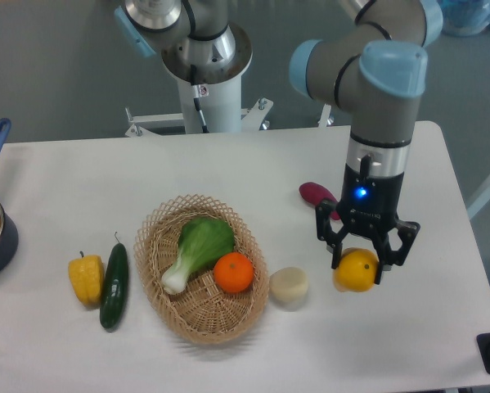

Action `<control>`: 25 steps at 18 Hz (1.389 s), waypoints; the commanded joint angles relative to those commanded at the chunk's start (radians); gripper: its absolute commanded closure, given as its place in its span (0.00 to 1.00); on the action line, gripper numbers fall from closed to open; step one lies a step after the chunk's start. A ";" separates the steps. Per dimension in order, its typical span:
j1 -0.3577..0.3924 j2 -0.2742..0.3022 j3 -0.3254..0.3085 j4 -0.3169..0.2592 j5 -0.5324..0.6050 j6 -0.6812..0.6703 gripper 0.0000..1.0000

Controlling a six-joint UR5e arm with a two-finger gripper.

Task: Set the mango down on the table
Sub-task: 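Lift the held yellow mango and carry it beside the purple sweet potato, then lower the mango onto the table beside the sweet potato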

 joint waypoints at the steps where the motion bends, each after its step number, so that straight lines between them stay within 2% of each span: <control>1: 0.009 -0.002 -0.012 -0.002 0.017 0.034 0.52; 6: 0.051 0.002 -0.100 -0.006 0.178 0.259 0.52; 10: 0.078 -0.003 -0.130 -0.006 0.232 0.365 0.52; 11: 0.080 -0.006 -0.130 -0.006 0.282 0.400 0.52; 12: 0.080 -0.008 -0.135 -0.032 0.368 0.466 0.52; 18: 0.077 -0.014 -0.173 -0.041 0.495 0.592 0.52; 23: 0.046 -0.026 -0.180 -0.041 0.603 0.600 0.52; 25: 0.029 -0.031 -0.183 -0.043 0.605 0.594 0.52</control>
